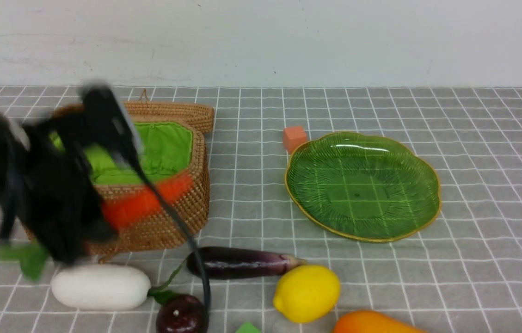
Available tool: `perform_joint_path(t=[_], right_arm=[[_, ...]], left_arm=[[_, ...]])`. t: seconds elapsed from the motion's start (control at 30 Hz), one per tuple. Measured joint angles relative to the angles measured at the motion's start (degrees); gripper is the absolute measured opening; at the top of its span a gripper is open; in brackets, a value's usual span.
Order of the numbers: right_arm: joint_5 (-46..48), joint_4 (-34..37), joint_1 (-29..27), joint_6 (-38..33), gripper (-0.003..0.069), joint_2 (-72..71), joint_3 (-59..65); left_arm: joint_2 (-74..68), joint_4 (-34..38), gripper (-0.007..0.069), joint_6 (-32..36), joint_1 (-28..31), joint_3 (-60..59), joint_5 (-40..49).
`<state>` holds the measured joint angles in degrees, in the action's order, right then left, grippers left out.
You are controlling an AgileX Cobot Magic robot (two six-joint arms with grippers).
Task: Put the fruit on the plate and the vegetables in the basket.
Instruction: Use the left arm to grab a carrot and put it into the left basket, then take a daikon with your left arm and place it on the basket on the left.
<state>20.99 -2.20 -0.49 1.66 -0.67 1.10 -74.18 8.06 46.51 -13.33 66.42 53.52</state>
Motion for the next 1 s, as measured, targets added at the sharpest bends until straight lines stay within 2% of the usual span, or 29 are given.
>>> perform_joint_path(t=[0.07,0.13,0.3,0.4,0.53,0.67,0.73,0.77,0.8,0.87,1.0], right_arm=[[0.0,0.0,0.0,0.0,0.0241,0.0,0.0],[0.0,0.0,0.0,0.0,0.0241,0.0,0.0],[0.0,0.0,0.0,0.0,0.0241,0.0,0.0],[0.0,0.0,0.0,0.0,0.0241,0.0,0.0],[0.0,0.0,0.0,0.0,0.0241,0.0,0.0],[0.0,0.0,0.0,0.0,0.0241,0.0,0.0],[0.0,0.0,0.0,0.0,0.0241,0.0,0.0],[0.0,0.0,0.0,0.0,0.0241,0.0,0.0],[0.0,0.0,0.0,0.0,0.0241,0.0,0.0],[0.0,0.0,0.0,0.0,0.0241,0.0,0.0],[0.0,0.0,0.0,0.0,0.0241,0.0,0.0]], left_arm=[[-2.88,1.88,0.0338,1.84,4.67,4.25,-5.05],[-5.14,2.46,0.0338,4.06,6.0,5.68,-10.96],[-13.18,3.03,0.0338,8.85,6.37,6.14,-25.63],[-16.65,0.88,0.0338,10.13,6.37,6.14,-27.76],[-19.47,-2.63,0.0343,8.44,6.37,5.98,-28.38],[-19.07,-3.63,0.0435,6.2,6.37,5.97,-28.33],[-17.32,-3.87,0.0592,4.54,6.37,5.97,-25.82],[-16.32,-3.87,0.0627,4.48,6.37,5.97,-24.11],[-16.09,-3.87,0.0637,4.55,6.37,5.97,-23.73],[-12.67,-3.93,0.0662,6.1,6.37,5.97,-17.5],[-5.88,-3.69,0.0649,12.38,5.44,4.25,-7.06]])
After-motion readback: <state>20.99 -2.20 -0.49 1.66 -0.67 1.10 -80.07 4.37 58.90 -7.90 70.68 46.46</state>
